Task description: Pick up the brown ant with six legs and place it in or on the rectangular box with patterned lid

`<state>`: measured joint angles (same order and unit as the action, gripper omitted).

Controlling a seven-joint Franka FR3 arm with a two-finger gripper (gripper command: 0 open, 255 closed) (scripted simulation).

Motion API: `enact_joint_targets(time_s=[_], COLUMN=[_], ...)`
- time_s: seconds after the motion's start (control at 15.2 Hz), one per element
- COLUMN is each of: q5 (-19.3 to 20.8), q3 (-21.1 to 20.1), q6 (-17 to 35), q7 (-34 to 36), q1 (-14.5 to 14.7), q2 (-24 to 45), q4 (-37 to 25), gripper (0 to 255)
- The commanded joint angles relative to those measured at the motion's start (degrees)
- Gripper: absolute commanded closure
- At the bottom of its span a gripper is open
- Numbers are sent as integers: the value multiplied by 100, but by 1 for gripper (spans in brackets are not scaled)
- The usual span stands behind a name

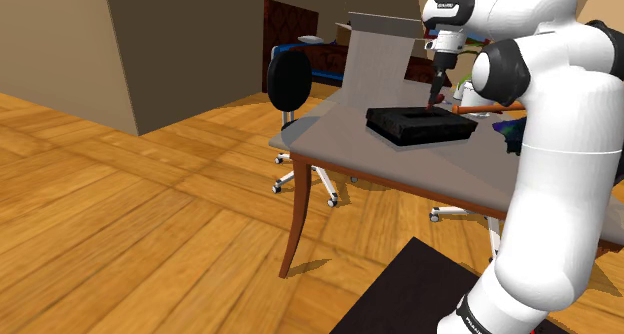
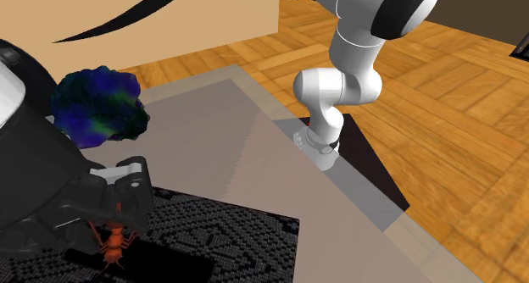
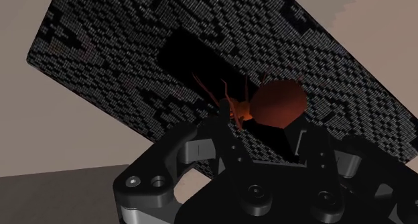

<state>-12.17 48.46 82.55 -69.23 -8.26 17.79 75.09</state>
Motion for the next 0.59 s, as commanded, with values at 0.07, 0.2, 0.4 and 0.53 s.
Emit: enact_joint_targets(time_s=[0.07, 0.2, 0.4, 0.53], q5=[26, 26, 24, 43], q3=[-2, -1, -1, 1], q6=[-30, -30, -30, -12], q7=[8, 8, 1, 15], q1=[14, 15, 9, 34], q2=[15, 15, 19, -10], q4=[106, 106, 103, 142], gripper=[255, 255, 0, 0])
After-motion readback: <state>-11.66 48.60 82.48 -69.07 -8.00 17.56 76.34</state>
